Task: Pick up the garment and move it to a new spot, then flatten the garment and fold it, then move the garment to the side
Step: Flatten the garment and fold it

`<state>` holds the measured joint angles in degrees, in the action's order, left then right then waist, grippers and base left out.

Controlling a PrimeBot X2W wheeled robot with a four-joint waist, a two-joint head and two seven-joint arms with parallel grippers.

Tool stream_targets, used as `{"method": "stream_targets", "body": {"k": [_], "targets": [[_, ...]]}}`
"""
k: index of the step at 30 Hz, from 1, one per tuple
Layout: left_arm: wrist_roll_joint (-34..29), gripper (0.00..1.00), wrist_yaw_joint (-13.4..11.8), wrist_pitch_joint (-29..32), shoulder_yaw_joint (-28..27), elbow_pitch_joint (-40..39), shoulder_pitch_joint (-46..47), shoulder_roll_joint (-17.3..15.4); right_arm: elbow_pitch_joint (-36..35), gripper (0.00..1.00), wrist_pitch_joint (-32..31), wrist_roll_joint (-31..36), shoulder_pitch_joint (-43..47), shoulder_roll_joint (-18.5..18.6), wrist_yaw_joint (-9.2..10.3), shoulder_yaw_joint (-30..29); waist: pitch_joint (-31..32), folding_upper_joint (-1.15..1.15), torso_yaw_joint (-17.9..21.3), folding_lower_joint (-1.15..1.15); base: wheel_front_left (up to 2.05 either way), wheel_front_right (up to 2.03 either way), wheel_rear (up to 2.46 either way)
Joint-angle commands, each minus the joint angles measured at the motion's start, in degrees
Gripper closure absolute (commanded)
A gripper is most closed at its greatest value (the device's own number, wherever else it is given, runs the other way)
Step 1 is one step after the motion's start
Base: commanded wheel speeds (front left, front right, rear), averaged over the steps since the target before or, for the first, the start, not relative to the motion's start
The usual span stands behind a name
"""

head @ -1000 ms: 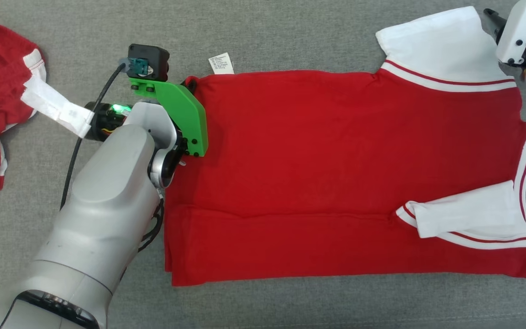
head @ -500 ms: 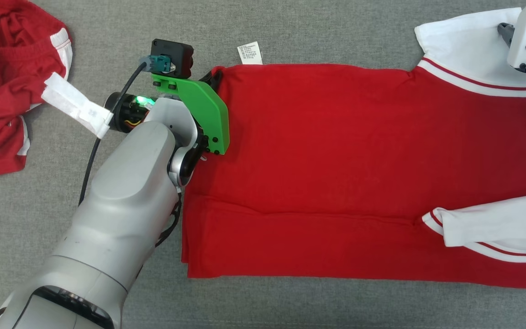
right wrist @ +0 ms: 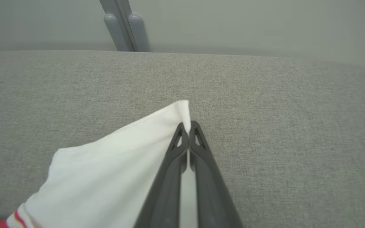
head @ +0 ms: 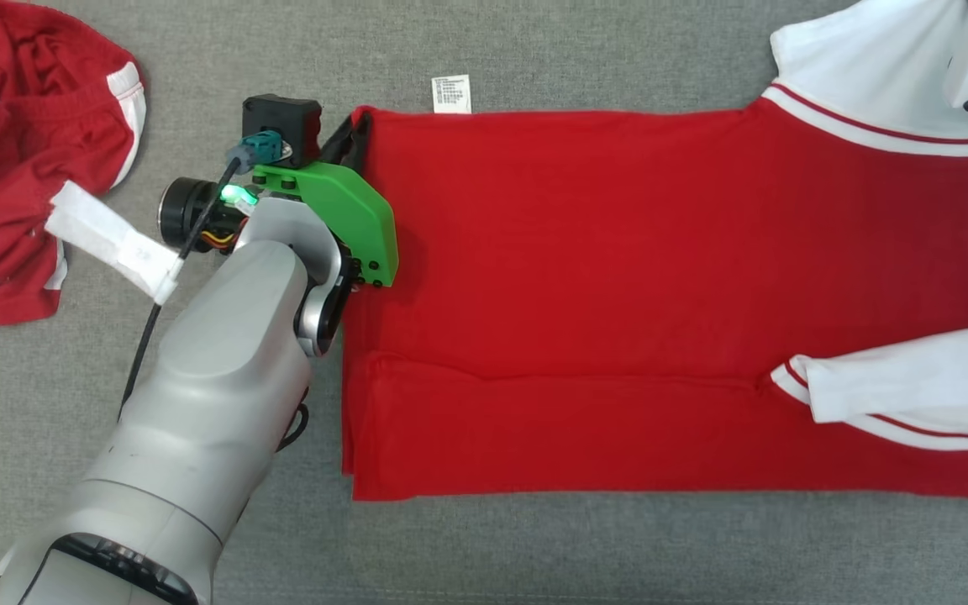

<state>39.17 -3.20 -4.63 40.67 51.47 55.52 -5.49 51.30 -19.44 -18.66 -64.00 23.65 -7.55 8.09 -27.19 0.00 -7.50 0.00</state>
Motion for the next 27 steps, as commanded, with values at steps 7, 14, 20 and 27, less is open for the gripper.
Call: {"method": "stream_targets", "body": {"k": [7, 14, 20, 27], "targets": [[-0.09, 1.0, 1.53, -4.42, 0.16, 0.77, -2.35, -0.75, -0.89, 1.0, 3.12, -3.38, 5.35, 0.69, 0.12, 1.28, 3.81, 0.0, 1.07, 0.0, 0.0, 0.0, 0.0], [0.0, 1.0, 2.8, -9.12, 0.08, -0.94, -7.96, -1.63, -7.57, 1.0, 4.94, -8.94, 13.39, 3.02, 0.11, 6.89, 8.11, 0.0, 2.03, 0.0, 0.0, 0.0, 0.0], [-0.94, 1.0, 3.07, -10.45, -0.4, -4.42, -15.11, -3.28, -14.51, 1.0, 5.27, -12.83, 21.93, 6.36, 0.11, 10.82, 12.04, 0.0, 2.97, 0.0, 0.0, 0.0, 0.0], [-1.97, 1.0, 2.23, -10.58, -2.49, -8.68, -22.11, -5.17, -21.77, 1.0, 2.36, -16.77, 31.06, 9.99, 0.11, 13.99, 15.37, 0.0, 4.29, 0.0, 0.0, 0.0, 0.0]]}}
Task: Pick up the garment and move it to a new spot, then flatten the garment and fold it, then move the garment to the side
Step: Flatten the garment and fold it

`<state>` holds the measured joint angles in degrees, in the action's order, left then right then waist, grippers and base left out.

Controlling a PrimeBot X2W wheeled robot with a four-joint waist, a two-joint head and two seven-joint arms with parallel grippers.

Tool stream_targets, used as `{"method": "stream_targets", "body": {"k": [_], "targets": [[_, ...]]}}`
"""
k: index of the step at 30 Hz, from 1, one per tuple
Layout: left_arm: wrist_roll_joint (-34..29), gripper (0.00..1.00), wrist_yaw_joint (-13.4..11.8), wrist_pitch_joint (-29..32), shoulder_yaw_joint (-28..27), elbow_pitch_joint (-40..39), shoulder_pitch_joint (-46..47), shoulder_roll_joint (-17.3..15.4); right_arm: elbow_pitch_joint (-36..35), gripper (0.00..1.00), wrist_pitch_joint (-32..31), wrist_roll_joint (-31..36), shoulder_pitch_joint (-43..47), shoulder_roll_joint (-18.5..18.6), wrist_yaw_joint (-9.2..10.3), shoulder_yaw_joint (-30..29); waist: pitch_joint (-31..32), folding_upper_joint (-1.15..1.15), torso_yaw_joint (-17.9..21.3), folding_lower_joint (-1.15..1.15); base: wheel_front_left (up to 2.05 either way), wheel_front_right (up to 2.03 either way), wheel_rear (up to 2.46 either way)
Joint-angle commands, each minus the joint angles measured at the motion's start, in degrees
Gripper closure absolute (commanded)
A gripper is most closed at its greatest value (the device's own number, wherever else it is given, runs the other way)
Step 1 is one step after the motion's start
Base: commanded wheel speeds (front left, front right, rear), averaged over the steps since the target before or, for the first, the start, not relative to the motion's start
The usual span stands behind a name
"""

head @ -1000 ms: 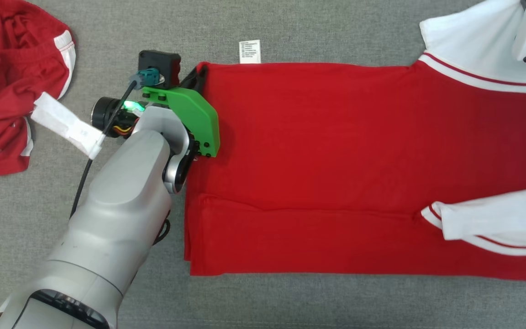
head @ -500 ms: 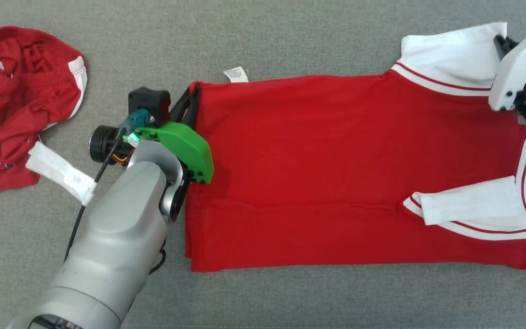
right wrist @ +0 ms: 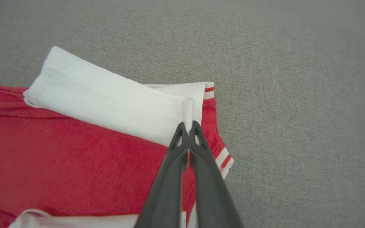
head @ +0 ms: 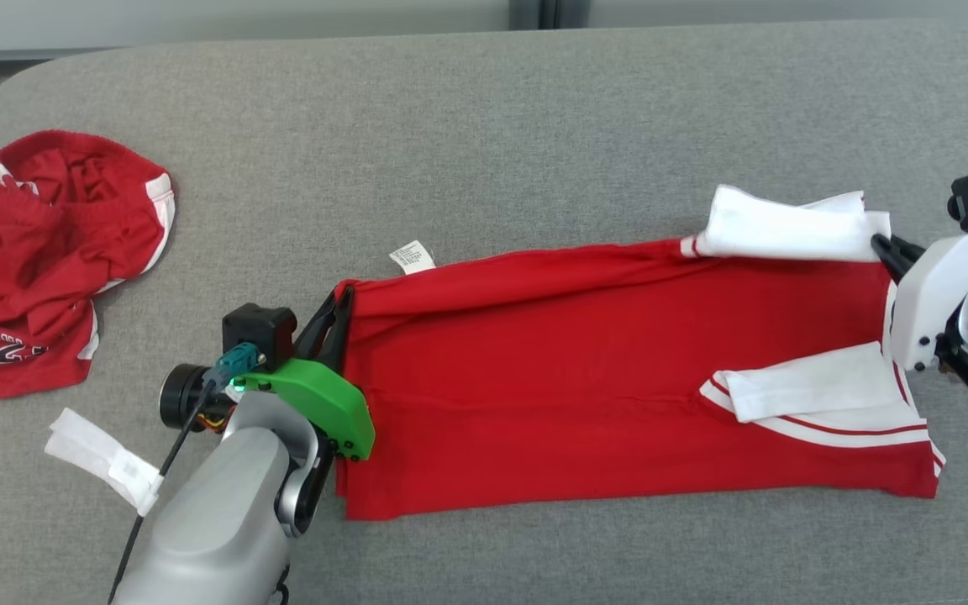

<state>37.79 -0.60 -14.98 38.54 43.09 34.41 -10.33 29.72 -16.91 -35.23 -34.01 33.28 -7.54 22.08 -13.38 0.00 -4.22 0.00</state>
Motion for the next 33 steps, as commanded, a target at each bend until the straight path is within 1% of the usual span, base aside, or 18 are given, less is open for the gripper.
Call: {"method": "stream_targets", "body": {"k": [1, 7, 13, 21, 22, 23, 24, 25, 26, 29, 33], "targets": [[-0.67, 1.0, -0.58, -0.23, -0.88, -0.93, -1.85, -0.44, -0.95, 1.0, -0.49, -0.43, 2.03, 0.63, 0.1, 0.12, 1.81, 0.0, 1.19, 0.0, 0.0, 0.0, 0.0], [-2.28, 1.0, -1.06, -0.21, -3.17, -3.73, -5.65, -1.05, -4.81, 1.0, -2.0, -1.06, 7.15, 0.63, 0.1, -1.18, 2.82, 0.0, 2.74, 0.0, 0.0, 0.0, 0.0], [-5.49, 1.0, -0.47, -0.22, -5.78, -6.62, -8.18, -1.5, -8.69, 1.0, -3.86, -0.27, 10.74, 0.4, 0.1, -3.28, 2.93, 0.0, 3.66, 0.0, 0.0, 0.0, 0.0], [-8.29, 1.0, 0.5, -0.22, -8.61, -6.69, -10.98, -0.47, -14.75, 1.0, -8.1, 1.53, 16.17, 0.16, 0.1, -5.92, 3.43, 0.0, 4.21, 0.0, 0.0, 0.0, 0.0], [-8.44, 0.85, 0.62, -0.22, -8.98, -6.51, -11.25, -0.24, -15.73, 1.0, -8.57, 2.16, 16.99, 0.19, 0.1, -6.31, 3.53, 0.0, 4.25, 0.0, 0.0, 0.0, 0.0], [-8.58, 0.28, 0.84, -0.23, -9.32, -6.41, -11.36, -0.12, -16.52, 1.0, -9.04, 2.39, 17.77, -0.19, 0.1, -6.85, 3.63, 0.0, 4.29, 0.0, 0.0, 0.0, 0.0], [-8.27, 0.0, 1.15, -0.23, -10.02, -6.28, -11.63, 0.17, -17.41, 0.97, -9.9, 2.99, 18.87, -0.61, 0.1, -7.4, 3.76, 0.0, 4.33, 0.0, 0.0, 0.0, 0.0], [-8.24, 0.0, 1.31, -0.23, -10.4, -6.2, -11.85, 0.33, -18.24, 0.57, -10.44, 3.51, 19.62, -0.71, 0.1, -7.68, 3.87, 0.0, 4.35, 0.0, 0.0, 0.0, 0.0], [-8.35, 0.0, 1.61, -0.23, -10.96, -6.23, -12.17, 0.59, -19.08, 0.0, -11.15, 4.03, 20.55, -0.98, 0.1, -8.44, 4.01, 0.0, 4.37, 0.0, 0.0, 0.0, 0.0], [-7.43, 0.0, 2.21, -0.23, -13.42, -6.8, -13.61, 1.53, -21.5, 0.0, -12.74, 5.9, 23.3, -1.57, 0.1, -10.14, 4.62, 0.0, 4.43, 0.0, 0.0, 0.0, 0.0], [-6.91, 0.0, 3.25, -0.23, -18.41, -10.25, -16.42, 2.5, -24.34, 0.0, -14.41, 7.59, 26.64, -2.87, 0.1, -12.5, 5.96, 0.0, 4.46, 0.0, 0.0, 0.0, 0.0]]}}
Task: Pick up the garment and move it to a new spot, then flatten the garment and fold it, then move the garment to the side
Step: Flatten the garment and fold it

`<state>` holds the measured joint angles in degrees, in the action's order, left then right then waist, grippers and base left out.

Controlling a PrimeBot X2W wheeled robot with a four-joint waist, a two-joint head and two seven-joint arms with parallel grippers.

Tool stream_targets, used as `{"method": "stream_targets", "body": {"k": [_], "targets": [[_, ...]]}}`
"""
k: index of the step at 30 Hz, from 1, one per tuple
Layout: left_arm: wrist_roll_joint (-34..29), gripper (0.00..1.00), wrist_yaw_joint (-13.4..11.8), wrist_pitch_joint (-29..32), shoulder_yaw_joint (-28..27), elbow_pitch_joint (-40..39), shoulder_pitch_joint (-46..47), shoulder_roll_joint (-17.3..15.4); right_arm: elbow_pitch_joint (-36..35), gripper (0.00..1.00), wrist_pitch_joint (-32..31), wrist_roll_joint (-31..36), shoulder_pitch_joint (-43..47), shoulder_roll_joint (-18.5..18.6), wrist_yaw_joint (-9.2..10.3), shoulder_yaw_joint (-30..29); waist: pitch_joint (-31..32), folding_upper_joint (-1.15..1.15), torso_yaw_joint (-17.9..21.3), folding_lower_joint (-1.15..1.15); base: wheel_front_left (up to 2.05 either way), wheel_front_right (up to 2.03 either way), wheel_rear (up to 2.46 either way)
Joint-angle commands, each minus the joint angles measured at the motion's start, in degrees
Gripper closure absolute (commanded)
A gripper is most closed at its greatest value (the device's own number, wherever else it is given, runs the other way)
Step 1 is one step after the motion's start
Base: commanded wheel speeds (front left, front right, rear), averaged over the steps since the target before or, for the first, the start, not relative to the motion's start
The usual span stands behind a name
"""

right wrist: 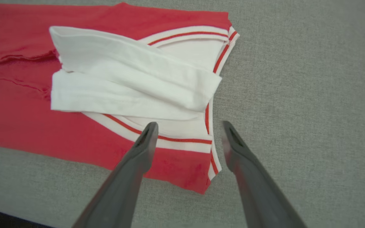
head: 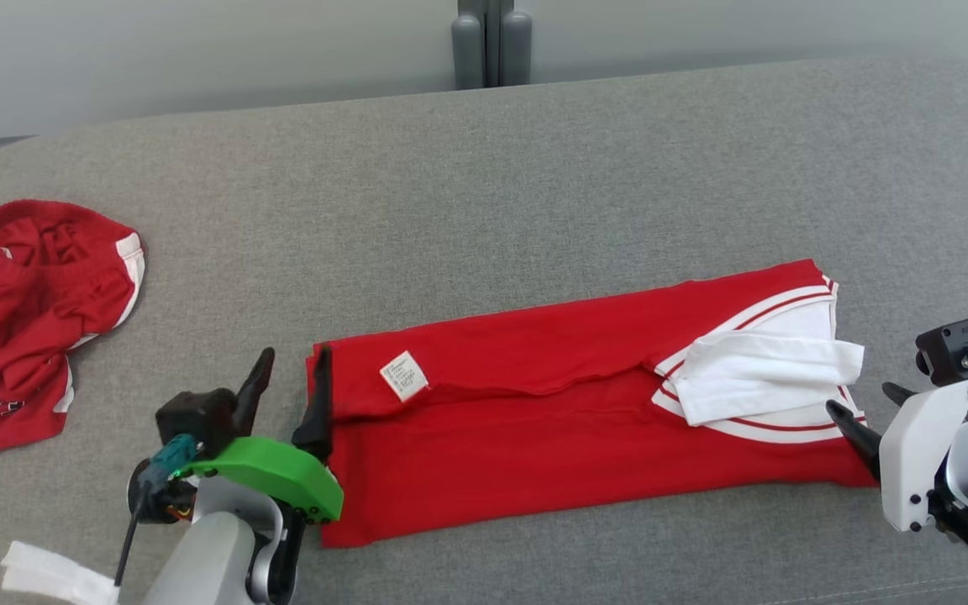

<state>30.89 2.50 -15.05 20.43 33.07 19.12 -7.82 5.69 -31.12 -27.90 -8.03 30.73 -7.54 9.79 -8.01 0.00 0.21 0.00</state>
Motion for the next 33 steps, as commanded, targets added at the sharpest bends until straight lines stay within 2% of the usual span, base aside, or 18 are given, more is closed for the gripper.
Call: {"method": "stream_targets", "body": {"k": [1, 7, 13, 20, 33], "targets": [[-0.31, 0.0, 0.56, -0.15, -1.67, -1.5, -2.21, 0.31, -1.08, 0.0, -0.6, 0.39, 1.41, -0.94, 0.1, -0.97, 1.03, 0.0, 0.04, 0.0, 0.0, 0.0, 0.0], [-1.99, 0.0, 2.25, -0.08, -8.88, -9.08, -8.27, 1.89, -3.66, 0.0, -3.11, -0.18, 3.43, -4.32, 0.1, -5.51, 3.66, 0.0, 0.0, 0.0, 0.0, 0.0, 0.0], [-4.92, 0.0, 3.16, -0.08, -13.28, -14.83, -13.54, 2.78, -1.15, 0.0, -8.35, -0.18, 0.63, -8.7, 0.09, -10.85, 5.48, 0.0, -0.27, 0.0, 0.0, 0.0, 0.0], [-7.7, 0.0, 3.91, -0.09, -15.66, -18.08, -16.1, 3.22, 8.0, 0.0, -11.18, 0.53, -6.1, -12.53, 0.09, -14.78, 4.96, 0.0, -2.08, 0.0, 0.0, 0.0, 0.0], [-9.97, 0.0, 4.59, -0.09, -16.37, -19.49, -13.12, 3.88, 25.9, 0.0, -9.84, 6.09, -15.9, -13.5, 0.09, -19.54, 0.69, 0.0, -7.07, 0.0, 0.0, 0.0, 0.0]]}}
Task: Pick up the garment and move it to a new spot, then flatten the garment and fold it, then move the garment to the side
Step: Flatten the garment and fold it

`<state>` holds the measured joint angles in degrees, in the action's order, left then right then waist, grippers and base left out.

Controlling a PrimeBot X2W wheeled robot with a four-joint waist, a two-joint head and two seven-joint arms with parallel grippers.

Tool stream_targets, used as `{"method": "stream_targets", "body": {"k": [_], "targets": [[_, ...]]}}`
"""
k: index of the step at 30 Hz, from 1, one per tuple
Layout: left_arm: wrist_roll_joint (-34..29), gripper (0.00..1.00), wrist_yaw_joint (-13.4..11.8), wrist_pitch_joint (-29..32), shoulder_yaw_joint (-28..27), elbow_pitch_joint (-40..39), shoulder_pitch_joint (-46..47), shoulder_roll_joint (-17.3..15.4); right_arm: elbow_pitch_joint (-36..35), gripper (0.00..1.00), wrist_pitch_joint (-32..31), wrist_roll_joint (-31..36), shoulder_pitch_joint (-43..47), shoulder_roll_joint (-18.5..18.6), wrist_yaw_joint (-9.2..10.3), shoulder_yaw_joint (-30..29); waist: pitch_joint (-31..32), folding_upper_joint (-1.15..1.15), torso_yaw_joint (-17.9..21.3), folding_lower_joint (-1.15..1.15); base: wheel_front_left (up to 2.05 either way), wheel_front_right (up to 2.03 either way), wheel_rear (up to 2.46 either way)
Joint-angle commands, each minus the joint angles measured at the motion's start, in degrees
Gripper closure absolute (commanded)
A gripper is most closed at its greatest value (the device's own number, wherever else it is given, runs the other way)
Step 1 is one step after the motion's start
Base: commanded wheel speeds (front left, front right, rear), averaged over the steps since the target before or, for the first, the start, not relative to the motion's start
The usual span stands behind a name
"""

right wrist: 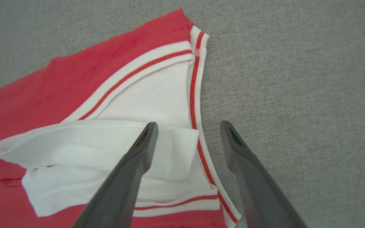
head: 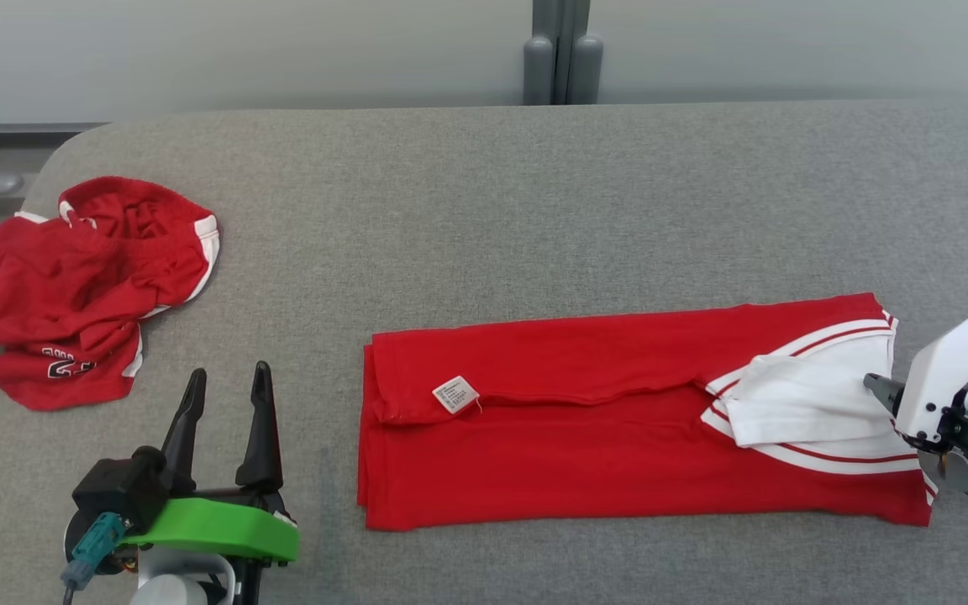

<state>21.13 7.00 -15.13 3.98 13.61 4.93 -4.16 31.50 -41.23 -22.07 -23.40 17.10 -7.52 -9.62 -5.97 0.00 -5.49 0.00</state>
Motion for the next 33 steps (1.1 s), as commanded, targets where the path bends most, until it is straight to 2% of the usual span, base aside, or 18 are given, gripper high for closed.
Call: {"method": "stream_targets", "body": {"k": [1, 10, 11, 13, 15, 23, 28, 33], "targets": [[-0.3, 0.0, 0.11, -0.01, 0.12, -0.03, 1.2, 0.26, 1.36, 0.0, 0.46, 0.66, -0.96, 0.03, 0.06, -0.53, -1.72, 0.0, -1.77, 0.0, 0.0, 0.0, 0.0], [-0.38, 0.0, 0.34, 0.0, 0.3, 0.41, 2.02, 0.61, 8.93, 0.0, -0.8, 1.2, -1.54, -1.38, 0.05, 0.07, -3.47, 0.0, -3.52, 0.0, 0.0, 0.0, 0.0], [-0.4, 0.0, 0.36, 0.0, 0.24, 0.41, 1.97, 0.65, 9.37, 0.22, -0.96, 0.76, -1.41, -1.54, 0.03, 0.45, -3.48, 0.0, -3.5, 0.0, 0.0, 0.0, 0.0], [-0.42, 0.0, 0.37, 0.0, -0.05, 0.53, 1.91, 0.65, 9.48, 1.0, -0.32, 0.25, -1.51, -1.5, 0.02, 0.83, -3.38, 0.0, -3.31, 0.0, 0.0, 0.0, 0.0], [-0.45, 0.0, 0.41, 0.0, -0.34, 0.81, 1.81, 0.71, 9.35, 1.0, -0.19, 0.04, -1.53, -0.85, 0.04, 0.94, -3.01, 0.0, -2.93, 0.0, 0.0, 0.0, 0.0], [-0.8, 0.0, 0.4, -0.01, -0.68, 1.54, 1.04, 0.76, 5.77, 1.0, 4.02, 3.32, -0.83, 5.54, 0.1, -1.75, -1.05, 0.0, -0.9, 0.0, 0.0, 0.0, 0.0], [-0.76, 0.0, 0.43, 0.0, -0.63, 1.97, 0.48, 0.79, 3.31, 1.0, 5.09, 5.47, 1.36, 8.98, 0.09, -7.02, 0.1, 0.0, 0.2, 0.0, 0.0, 0.0, 0.0], [-0.85, 0.0, 0.46, 0.0, -0.25, 2.35, -0.38, 0.81, -0.14, 1.0, 4.28, 9.59, 4.49, 10.27, 0.09, -12.28, 1.55, 0.0, 0.76, 0.0, 0.0, 0.0, 0.0]]}}
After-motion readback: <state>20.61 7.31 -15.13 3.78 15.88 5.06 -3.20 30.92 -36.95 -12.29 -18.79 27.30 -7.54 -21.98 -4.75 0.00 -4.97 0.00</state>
